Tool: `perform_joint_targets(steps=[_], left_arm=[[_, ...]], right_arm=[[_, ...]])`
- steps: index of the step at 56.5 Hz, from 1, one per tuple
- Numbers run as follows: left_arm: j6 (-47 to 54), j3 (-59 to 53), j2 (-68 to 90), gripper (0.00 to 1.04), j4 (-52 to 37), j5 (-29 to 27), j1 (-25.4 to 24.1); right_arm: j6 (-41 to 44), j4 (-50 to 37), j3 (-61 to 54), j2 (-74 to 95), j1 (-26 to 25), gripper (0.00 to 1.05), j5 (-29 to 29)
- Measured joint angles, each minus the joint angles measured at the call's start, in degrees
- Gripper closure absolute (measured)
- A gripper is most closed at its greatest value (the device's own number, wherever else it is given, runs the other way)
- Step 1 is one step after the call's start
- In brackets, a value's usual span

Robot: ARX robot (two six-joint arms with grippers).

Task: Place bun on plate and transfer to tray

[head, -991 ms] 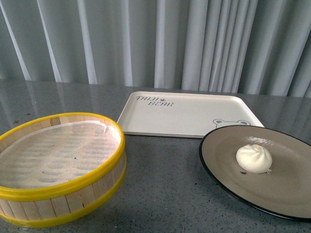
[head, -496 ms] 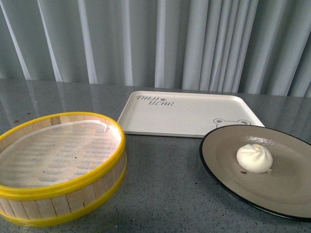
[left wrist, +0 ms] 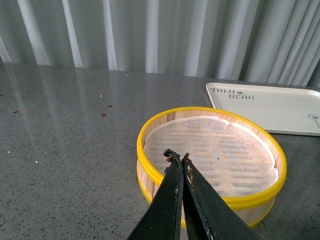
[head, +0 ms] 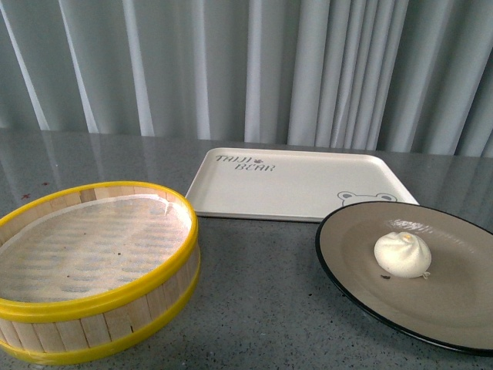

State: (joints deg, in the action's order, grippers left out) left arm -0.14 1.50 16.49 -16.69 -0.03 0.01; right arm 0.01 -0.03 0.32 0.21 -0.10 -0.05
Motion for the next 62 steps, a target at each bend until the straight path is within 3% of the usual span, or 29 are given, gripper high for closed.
perform_joint_targets(steps=[25,32,47,62], left_arm=[[0.00,0.00,-6.60,1.01,6.58,0.00,0.00],[0.00,0.00,-14.43,1.01,16.15,0.00,0.00],[-0.04,0.02,-16.26,1.00,16.61,0.02,0.00],[-0.02,0.02,-16.26,0.55,16.63,0.02,0.00]], right_arm=[[0.00,0.00,0.00,0.00,0.00,0.08,0.00],[0.00,0.00,0.00,0.00,0.00,0.08,0.02],[-0.02,0.00,0.00,0.00,0.00,0.08,0.00],[0.00,0.00,0.00,0.00,0.00,0.08,0.00]])
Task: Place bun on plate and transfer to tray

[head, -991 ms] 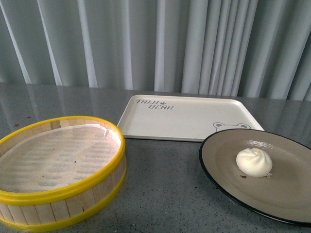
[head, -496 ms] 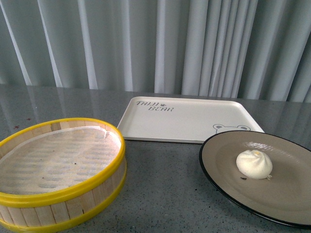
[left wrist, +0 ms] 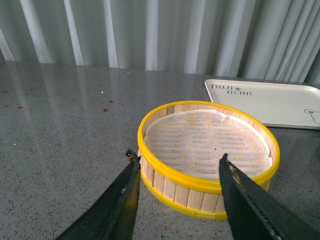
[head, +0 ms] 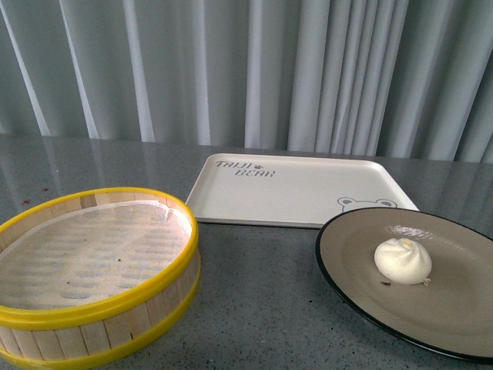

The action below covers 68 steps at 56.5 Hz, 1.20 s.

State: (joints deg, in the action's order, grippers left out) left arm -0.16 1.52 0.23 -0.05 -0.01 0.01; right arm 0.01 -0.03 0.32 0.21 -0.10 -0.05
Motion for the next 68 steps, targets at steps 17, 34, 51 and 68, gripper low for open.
perform_joint_targets(steps=[17,34,51,68], left_arm=[[0.04,0.00,0.00,0.05,0.02,0.00,0.00],[0.00,0.00,-0.02,0.07,0.02,0.00,0.00],[0.00,0.00,-0.04,0.07,0.02,0.00,0.00],[0.00,0.00,-0.04,0.07,0.02,0.00,0.00]], right_arm=[[-6.14,-14.91,9.55,24.06,-8.04,0.08,-0.92],[-41.53,-9.60,20.39,51.91,-12.90,0.08,-9.53],[-57.46,-2.47,17.57,49.33,-15.21,0.08,-15.08],[-58.10,-4.85,16.22,54.55,-21.62,0.08,-18.86]])
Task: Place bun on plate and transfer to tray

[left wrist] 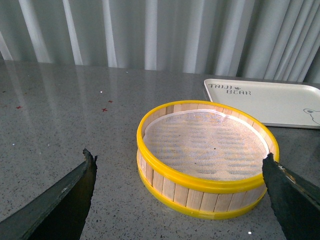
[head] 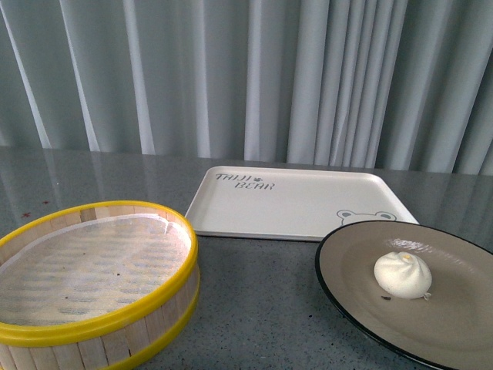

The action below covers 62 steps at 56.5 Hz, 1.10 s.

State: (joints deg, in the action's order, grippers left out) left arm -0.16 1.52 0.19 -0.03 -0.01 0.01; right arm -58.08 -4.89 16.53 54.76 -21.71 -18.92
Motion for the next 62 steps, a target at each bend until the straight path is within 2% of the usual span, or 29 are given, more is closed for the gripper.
perform_joint_targets(steps=[12,27,46,49,56,62], left_arm=[[0.02,0.00,0.00,0.07,0.00,-0.02,0.00],[0.00,0.00,0.00,0.07,0.00,0.00,0.00],[0.02,0.00,0.00,0.07,0.00,0.00,0.00],[0.02,0.00,0.00,0.07,0.00,0.00,0.00],[0.00,0.00,0.00,0.07,0.00,0.00,0.00],[0.00,0.00,0.00,0.07,0.00,-0.02,0.00]], right_arm=[[-0.15,-10.08,2.21,14.49,0.04,0.08,-1.77],[0.50,-15.04,6.91,24.70,3.85,0.08,-4.70],[0.04,-22.56,7.43,33.24,8.15,0.08,-8.22],[-0.15,-22.97,7.87,34.21,8.28,0.17,-8.20],[-0.17,-24.22,8.20,35.58,8.72,0.47,-8.26],[-0.26,-25.68,8.20,36.52,8.92,0.65,-8.68]])
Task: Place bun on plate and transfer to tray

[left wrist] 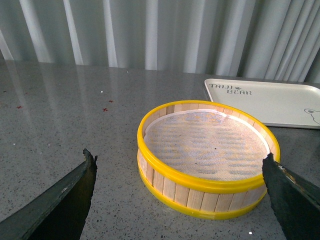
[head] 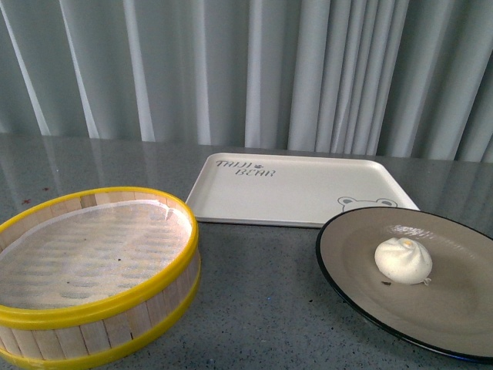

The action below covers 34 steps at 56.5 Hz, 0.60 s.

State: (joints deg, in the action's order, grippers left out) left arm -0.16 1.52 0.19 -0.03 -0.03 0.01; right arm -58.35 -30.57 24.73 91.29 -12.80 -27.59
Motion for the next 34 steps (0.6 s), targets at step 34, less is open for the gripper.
perform_joint_targets(steps=[34], left_arm=[[0.00,0.00,0.00,0.07,0.00,0.00,0.00]], right_arm=[[-1.46,-9.94,-0.22,1.70,0.24,1.02,-3.58]])
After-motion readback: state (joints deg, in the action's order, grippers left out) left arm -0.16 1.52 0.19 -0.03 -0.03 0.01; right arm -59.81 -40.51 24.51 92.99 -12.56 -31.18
